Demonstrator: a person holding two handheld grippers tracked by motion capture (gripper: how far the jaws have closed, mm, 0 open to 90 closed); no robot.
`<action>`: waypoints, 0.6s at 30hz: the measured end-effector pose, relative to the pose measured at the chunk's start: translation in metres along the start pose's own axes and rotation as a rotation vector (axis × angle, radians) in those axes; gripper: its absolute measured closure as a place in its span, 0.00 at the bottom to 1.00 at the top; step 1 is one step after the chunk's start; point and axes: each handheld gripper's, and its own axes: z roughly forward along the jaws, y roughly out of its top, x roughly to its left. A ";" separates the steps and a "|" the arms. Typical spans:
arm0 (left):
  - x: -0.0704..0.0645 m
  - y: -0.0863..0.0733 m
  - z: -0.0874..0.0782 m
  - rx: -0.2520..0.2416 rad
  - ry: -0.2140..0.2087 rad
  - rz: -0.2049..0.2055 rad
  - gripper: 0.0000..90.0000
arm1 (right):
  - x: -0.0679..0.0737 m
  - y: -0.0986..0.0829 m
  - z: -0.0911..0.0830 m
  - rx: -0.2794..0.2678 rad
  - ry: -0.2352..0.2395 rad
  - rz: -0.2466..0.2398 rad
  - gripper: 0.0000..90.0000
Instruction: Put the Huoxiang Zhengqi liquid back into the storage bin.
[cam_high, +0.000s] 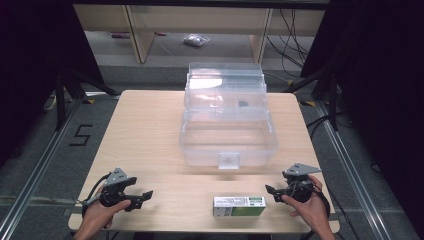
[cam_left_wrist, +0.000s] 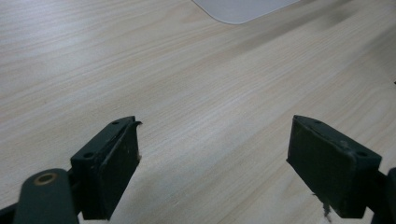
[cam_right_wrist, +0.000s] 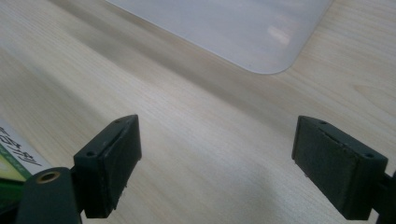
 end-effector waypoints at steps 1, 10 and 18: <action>0.000 0.000 0.000 -0.001 0.000 -0.001 0.18 | 0.001 0.001 -0.002 0.011 0.000 0.014 0.19; 0.000 0.000 0.000 0.002 -0.001 0.001 0.18 | 0.006 0.006 -0.005 0.040 0.034 0.013 0.19; 0.000 0.000 0.001 0.000 -0.006 -0.008 0.18 | 0.007 0.011 -0.009 0.042 0.039 0.006 0.19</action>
